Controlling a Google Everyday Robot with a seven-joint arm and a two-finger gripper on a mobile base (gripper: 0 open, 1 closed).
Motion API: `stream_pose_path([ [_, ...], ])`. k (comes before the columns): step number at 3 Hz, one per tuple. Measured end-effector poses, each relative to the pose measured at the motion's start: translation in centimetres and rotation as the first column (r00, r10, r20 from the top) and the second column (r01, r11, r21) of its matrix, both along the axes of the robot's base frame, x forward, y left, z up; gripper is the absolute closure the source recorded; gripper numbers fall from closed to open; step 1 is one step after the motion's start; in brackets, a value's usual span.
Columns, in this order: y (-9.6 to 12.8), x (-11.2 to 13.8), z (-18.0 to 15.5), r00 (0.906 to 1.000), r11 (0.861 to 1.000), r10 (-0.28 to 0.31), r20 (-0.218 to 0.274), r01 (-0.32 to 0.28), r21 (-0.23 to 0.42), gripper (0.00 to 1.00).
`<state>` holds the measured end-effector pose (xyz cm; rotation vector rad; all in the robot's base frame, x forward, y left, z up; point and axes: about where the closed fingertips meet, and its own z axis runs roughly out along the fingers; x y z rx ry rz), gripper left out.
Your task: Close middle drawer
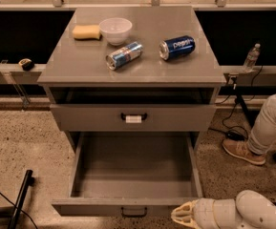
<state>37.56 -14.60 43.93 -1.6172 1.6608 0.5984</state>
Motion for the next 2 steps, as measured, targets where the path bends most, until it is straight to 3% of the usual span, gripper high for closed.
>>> stream_pose_path([
  [1,-0.03,-0.1,-0.15,1.0,1.0,0.003,0.0,-0.003,0.006,1.0],
  [2,0.54,0.41,-0.98,0.9974,0.998,-0.053,0.05,0.051,0.03,1.0],
])
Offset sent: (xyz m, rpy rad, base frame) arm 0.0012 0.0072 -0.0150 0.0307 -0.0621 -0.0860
